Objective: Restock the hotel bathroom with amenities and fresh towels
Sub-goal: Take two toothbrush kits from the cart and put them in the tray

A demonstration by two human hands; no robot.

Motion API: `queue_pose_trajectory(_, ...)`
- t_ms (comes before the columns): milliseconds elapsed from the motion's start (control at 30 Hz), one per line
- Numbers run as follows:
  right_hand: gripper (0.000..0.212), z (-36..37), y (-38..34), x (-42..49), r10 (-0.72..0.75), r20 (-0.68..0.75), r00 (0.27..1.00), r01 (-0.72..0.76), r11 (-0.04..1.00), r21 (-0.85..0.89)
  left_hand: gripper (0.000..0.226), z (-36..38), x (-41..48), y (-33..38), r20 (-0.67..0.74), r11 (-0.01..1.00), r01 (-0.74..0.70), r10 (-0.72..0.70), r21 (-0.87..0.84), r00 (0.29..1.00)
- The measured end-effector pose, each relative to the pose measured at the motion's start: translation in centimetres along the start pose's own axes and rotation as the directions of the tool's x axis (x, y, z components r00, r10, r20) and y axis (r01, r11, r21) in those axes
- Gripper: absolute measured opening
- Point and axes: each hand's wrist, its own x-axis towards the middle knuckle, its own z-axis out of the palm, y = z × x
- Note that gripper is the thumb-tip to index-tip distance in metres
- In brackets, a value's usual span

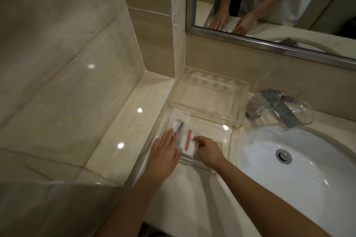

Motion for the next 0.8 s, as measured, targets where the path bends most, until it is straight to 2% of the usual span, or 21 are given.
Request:
queue_pose_trajectory(133, 0.049, -0.1, 0.1, 0.4, -0.078, 0.047, 0.996, 0.086, 0.977, -0.195, 0.058, -0.5, 0.1, 0.5, 0.052, 0.999, -0.035, 0.034, 0.023, 0.998)
queue_pose_trajectory(200, 0.051, -0.2, 0.5, 0.3, -0.051, 0.051, 0.997, 0.064, 0.951, -0.302, 0.054, -0.8, 0.0, 0.7, 0.075, 0.998, -0.052, 0.050, 0.026, 0.996)
queue_pose_trajectory(267, 0.052, -0.7, 0.8, -0.1, -0.027, 0.037, 0.999, 0.038, 0.942, -0.333, 0.053, -1.2, -0.2, 0.9, 0.086, 0.999, -0.048, 0.046, 0.018, 0.995)
queue_pose_trajectory(467, 0.033, -4.2, 2.1, -2.3, -0.058, 0.028, 0.998, 0.062, 0.990, -0.126, 0.046, -3.7, -1.7, 2.5, 0.103, 0.996, -0.028, 0.037, -0.088, 0.994)
queue_pose_trajectory(600, 0.026, -7.1, 3.8, -4.5, -0.081, 0.078, 0.994, 0.085, 0.996, -0.041, 0.039, -6.7, -2.9, 4.1, 0.231, 0.968, 0.120, -0.067, -0.221, 0.971)
queue_pose_trajectory(800, 0.019, -10.7, 4.9, -8.1, -0.123, 0.054, 0.991, 0.115, 0.986, 0.123, 0.039, -10.4, -6.0, 9.2, 0.328, 0.972, 0.149, -0.083, -0.182, 0.941)
